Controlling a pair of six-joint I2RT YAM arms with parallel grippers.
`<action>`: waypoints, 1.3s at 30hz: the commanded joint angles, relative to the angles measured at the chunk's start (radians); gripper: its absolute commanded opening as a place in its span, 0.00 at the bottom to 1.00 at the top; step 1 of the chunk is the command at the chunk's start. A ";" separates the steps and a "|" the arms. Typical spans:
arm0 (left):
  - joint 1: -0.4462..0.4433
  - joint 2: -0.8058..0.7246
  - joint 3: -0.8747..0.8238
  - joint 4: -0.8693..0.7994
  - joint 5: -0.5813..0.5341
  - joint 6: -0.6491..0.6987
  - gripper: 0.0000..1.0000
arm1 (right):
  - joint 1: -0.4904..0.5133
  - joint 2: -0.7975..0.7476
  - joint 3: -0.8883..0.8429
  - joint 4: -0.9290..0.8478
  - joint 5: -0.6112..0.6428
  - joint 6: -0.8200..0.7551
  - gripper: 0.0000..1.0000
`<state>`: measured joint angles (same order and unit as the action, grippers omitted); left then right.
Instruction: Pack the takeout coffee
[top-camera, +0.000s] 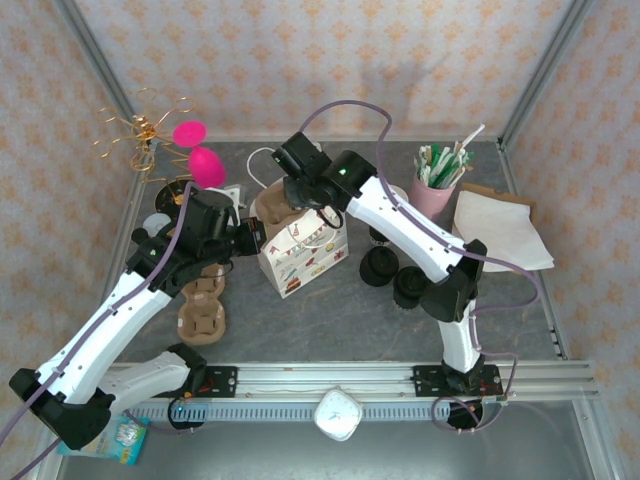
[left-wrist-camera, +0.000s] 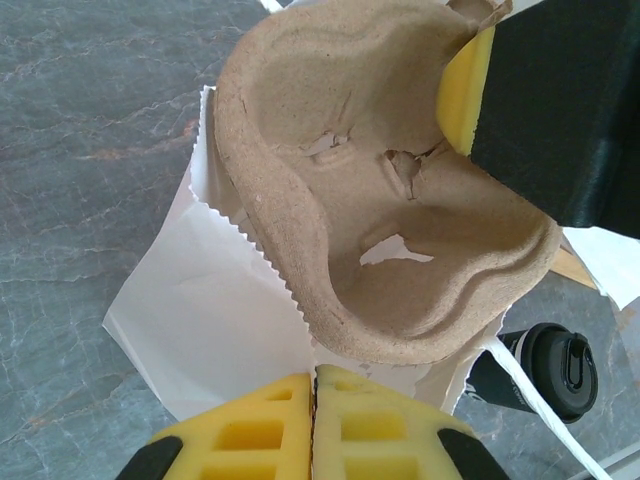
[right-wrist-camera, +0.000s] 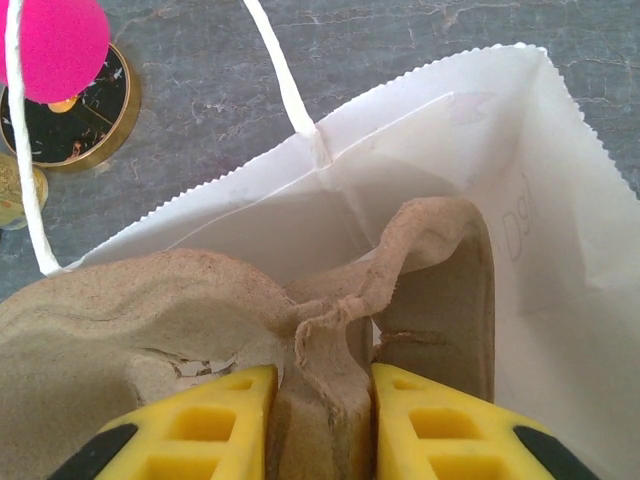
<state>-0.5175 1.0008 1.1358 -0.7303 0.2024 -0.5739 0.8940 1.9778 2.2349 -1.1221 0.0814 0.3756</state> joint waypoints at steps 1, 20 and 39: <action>-0.008 -0.006 0.008 0.013 -0.019 0.022 0.09 | 0.014 0.014 0.010 -0.061 0.015 -0.021 0.26; -0.006 0.024 0.050 -0.055 -0.146 0.017 0.09 | 0.051 -0.097 -0.045 -0.186 0.024 -0.004 0.26; -0.008 0.016 0.054 0.001 -0.031 0.013 0.08 | 0.060 -0.043 0.024 -0.186 0.025 0.001 0.26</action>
<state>-0.5175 1.0306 1.1877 -0.7609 0.1318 -0.5743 0.9485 1.9026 2.2051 -1.2839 0.0971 0.3809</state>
